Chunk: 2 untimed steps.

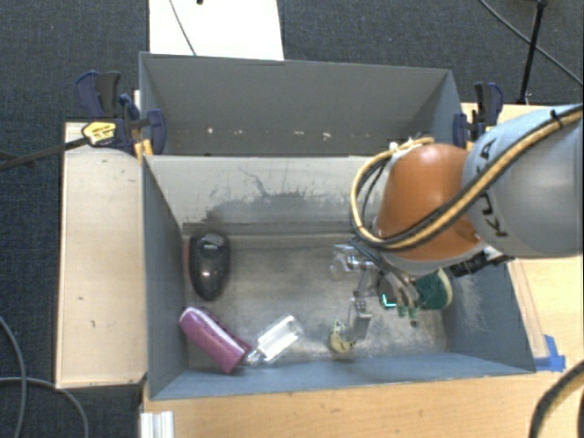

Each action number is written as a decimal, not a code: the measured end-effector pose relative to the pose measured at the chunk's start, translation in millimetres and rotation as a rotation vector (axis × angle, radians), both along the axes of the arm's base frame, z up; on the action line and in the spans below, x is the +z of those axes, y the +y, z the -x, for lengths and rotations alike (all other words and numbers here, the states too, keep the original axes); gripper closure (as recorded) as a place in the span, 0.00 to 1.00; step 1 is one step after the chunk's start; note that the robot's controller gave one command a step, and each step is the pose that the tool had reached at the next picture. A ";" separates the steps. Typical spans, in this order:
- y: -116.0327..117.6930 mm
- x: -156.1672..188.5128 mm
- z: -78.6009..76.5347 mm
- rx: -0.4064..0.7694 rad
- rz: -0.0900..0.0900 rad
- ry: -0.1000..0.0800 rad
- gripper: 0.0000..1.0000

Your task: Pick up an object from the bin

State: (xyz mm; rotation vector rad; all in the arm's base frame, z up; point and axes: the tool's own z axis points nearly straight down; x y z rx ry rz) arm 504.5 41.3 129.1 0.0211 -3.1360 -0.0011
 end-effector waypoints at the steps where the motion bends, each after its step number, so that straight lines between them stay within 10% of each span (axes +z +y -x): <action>1: -93.1 -36.9 -6.7 -0.038 0.004 -0.003 0.00; 2: -116.0 50.4 -72.0 -0.263 0.002 -0.015 0.00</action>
Offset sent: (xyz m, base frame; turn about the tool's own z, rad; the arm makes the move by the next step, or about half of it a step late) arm 0.0072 -0.0875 -0.0355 0.0294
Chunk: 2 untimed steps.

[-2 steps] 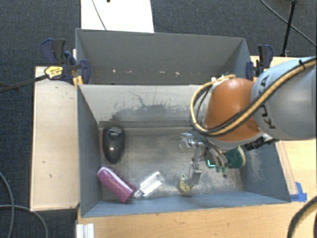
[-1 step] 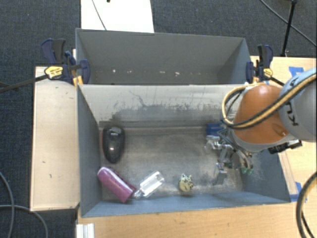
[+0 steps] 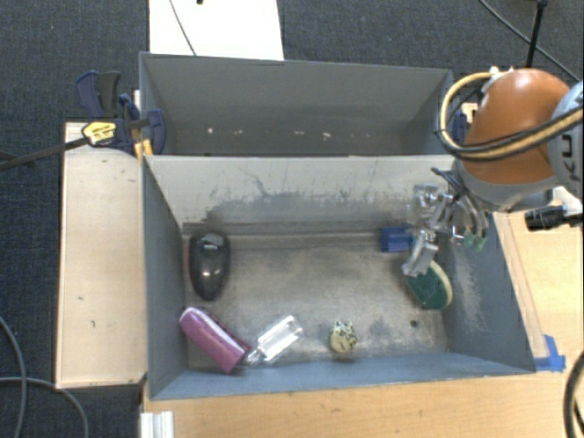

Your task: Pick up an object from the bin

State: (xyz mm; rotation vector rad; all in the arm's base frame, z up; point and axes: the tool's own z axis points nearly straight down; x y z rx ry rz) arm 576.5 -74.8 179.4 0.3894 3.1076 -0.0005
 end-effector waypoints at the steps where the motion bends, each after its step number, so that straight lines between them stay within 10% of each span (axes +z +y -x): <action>1: -60.1 -109.5 7.0 -0.043 -0.004 0.001 0.00; 2: -71.8 -107.1 42.9 0.009 -0.007 0.003 0.00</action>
Offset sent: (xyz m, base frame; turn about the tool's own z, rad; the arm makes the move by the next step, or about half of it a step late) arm -0.0090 -0.0593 -0.1094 0.0372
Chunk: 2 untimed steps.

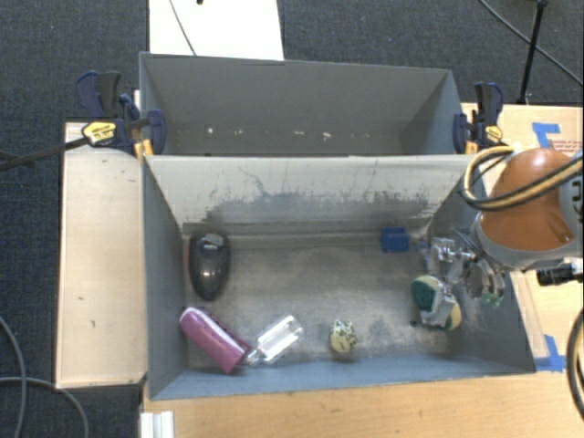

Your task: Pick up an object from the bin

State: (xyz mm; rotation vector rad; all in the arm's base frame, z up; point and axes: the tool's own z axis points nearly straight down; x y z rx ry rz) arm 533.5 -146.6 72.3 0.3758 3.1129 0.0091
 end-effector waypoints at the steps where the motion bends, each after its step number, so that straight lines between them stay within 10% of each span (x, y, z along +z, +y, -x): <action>1: 2.9 5.7 32.8 -0.107 0.003 0.004 0.00; 2: -0.4 1.5 51.1 -0.085 0.004 -0.008 0.00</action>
Offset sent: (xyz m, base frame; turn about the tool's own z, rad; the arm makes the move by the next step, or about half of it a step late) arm -0.0335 0.0022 0.0046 0.1070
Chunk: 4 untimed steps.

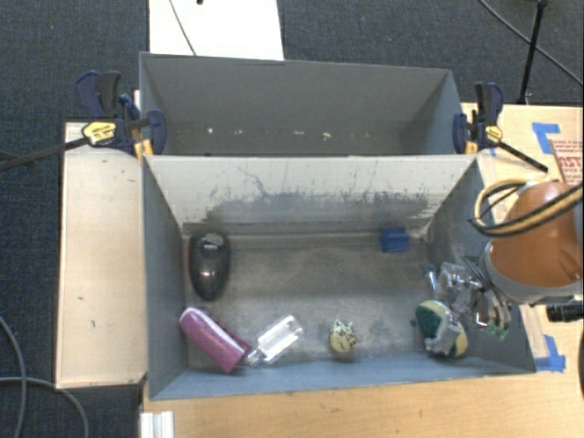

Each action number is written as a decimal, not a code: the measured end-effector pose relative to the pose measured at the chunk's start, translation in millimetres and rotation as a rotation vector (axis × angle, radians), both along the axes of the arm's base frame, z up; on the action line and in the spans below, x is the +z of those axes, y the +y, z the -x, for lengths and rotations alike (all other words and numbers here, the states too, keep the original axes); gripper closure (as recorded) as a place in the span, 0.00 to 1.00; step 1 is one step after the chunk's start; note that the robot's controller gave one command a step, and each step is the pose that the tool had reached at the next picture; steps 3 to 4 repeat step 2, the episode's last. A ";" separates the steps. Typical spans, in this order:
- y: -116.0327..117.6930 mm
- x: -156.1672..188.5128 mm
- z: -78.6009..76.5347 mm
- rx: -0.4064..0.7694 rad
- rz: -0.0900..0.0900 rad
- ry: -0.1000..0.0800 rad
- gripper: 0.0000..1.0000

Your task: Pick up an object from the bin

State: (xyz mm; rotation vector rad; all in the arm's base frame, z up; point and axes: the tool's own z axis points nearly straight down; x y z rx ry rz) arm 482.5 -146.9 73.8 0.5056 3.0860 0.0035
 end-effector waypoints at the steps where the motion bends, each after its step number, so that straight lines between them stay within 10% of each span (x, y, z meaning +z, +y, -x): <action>1: -1.6 2.7 -2.0 -0.001 0.004 -0.006 1.00; 2: 13.9 126.7 -31.7 -0.039 0.001 0.003 1.00; 4: 13.9 126.7 -31.7 -0.039 0.001 0.003 1.00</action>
Offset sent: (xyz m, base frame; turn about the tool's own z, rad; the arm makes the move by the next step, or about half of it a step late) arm 0.0000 0.0000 0.0000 0.0000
